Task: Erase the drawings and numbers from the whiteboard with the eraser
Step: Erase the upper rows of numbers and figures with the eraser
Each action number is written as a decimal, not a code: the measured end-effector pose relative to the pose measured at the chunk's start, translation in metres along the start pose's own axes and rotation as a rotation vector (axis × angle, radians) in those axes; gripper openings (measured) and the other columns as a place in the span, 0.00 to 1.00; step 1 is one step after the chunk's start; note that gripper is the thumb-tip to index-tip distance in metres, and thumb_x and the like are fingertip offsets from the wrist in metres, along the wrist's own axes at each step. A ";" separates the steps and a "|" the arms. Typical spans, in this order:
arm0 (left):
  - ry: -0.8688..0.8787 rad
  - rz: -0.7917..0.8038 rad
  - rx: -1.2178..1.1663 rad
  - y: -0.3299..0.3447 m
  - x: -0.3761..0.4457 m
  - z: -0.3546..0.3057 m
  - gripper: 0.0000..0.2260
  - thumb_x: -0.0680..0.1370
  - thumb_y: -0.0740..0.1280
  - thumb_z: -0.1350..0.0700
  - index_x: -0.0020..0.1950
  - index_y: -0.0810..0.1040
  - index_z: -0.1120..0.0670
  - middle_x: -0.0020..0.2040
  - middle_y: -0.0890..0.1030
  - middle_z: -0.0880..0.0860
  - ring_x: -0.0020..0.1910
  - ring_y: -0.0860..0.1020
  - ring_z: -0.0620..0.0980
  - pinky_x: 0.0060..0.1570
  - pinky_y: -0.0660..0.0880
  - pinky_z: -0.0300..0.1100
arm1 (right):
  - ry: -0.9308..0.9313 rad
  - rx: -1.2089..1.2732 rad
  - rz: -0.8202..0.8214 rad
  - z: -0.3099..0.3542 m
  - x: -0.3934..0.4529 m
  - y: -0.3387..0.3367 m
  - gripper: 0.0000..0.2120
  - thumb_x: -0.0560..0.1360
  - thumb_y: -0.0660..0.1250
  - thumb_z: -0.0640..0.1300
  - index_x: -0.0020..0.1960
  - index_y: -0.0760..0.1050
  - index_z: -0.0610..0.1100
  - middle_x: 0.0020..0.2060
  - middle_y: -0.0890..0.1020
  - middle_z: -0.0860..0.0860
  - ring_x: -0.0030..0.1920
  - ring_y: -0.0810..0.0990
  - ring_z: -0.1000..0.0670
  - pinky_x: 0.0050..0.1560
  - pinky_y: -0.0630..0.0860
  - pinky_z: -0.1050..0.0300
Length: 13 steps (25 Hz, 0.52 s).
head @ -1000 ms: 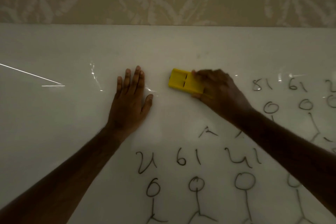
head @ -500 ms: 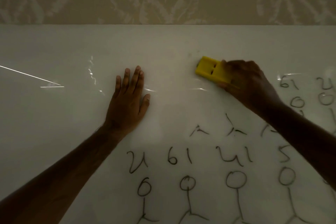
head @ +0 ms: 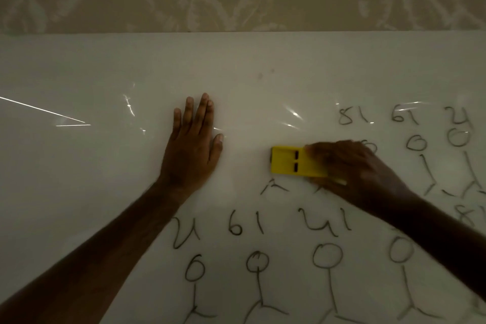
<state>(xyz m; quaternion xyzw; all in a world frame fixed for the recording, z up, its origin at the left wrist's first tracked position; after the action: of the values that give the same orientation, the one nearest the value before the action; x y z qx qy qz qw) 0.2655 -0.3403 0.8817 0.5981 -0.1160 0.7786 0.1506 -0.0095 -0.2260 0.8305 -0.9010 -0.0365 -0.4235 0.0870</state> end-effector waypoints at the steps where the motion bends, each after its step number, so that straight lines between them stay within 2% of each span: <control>1: -0.006 0.011 -0.004 0.001 0.000 -0.003 0.32 0.88 0.51 0.46 0.88 0.54 0.62 0.89 0.55 0.60 0.88 0.51 0.65 0.86 0.46 0.60 | 0.043 -0.021 -0.022 -0.020 0.002 -0.007 0.23 0.81 0.70 0.53 0.72 0.77 0.43 0.69 0.80 0.45 0.64 0.81 0.41 0.60 0.78 0.41; 4: -0.012 0.024 -0.015 0.002 0.002 -0.008 0.32 0.88 0.50 0.44 0.88 0.53 0.62 0.89 0.54 0.60 0.88 0.49 0.64 0.87 0.46 0.60 | 0.229 -0.059 -0.130 -0.078 0.029 -0.025 0.26 0.81 0.69 0.55 0.74 0.74 0.41 0.66 0.81 0.42 0.59 0.78 0.38 0.59 0.78 0.39; 6: 0.000 0.022 -0.019 0.002 0.004 -0.012 0.33 0.88 0.50 0.44 0.88 0.53 0.62 0.89 0.53 0.60 0.88 0.49 0.63 0.87 0.47 0.60 | 0.280 -0.048 -0.166 -0.088 0.057 -0.022 0.29 0.80 0.67 0.57 0.74 0.74 0.40 0.64 0.80 0.41 0.56 0.77 0.37 0.59 0.78 0.40; 10: -0.002 0.003 -0.010 0.003 0.008 -0.017 0.32 0.88 0.51 0.45 0.88 0.54 0.63 0.89 0.55 0.61 0.88 0.50 0.64 0.86 0.46 0.59 | 0.232 -0.022 -0.147 -0.049 0.082 0.005 0.29 0.79 0.69 0.55 0.74 0.73 0.40 0.65 0.80 0.42 0.57 0.79 0.36 0.57 0.78 0.40; 13: 0.007 0.015 0.003 0.005 0.010 -0.020 0.32 0.88 0.51 0.46 0.88 0.54 0.63 0.89 0.54 0.61 0.88 0.50 0.64 0.87 0.47 0.60 | 0.114 0.018 -0.092 -0.014 0.045 0.009 0.27 0.81 0.69 0.54 0.76 0.73 0.42 0.68 0.80 0.45 0.60 0.79 0.40 0.59 0.77 0.43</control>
<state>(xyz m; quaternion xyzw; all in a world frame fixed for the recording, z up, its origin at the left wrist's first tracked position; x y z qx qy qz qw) 0.2430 -0.3365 0.8863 0.5949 -0.1185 0.7818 0.1441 0.0100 -0.2378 0.8731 -0.8720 -0.0764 -0.4772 0.0773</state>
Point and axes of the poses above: each hand's wrist, its own x-axis towards the middle knuckle, its own y-axis out of the palm, z = x × y, the point moved 9 cm from there along x, towards the middle knuckle
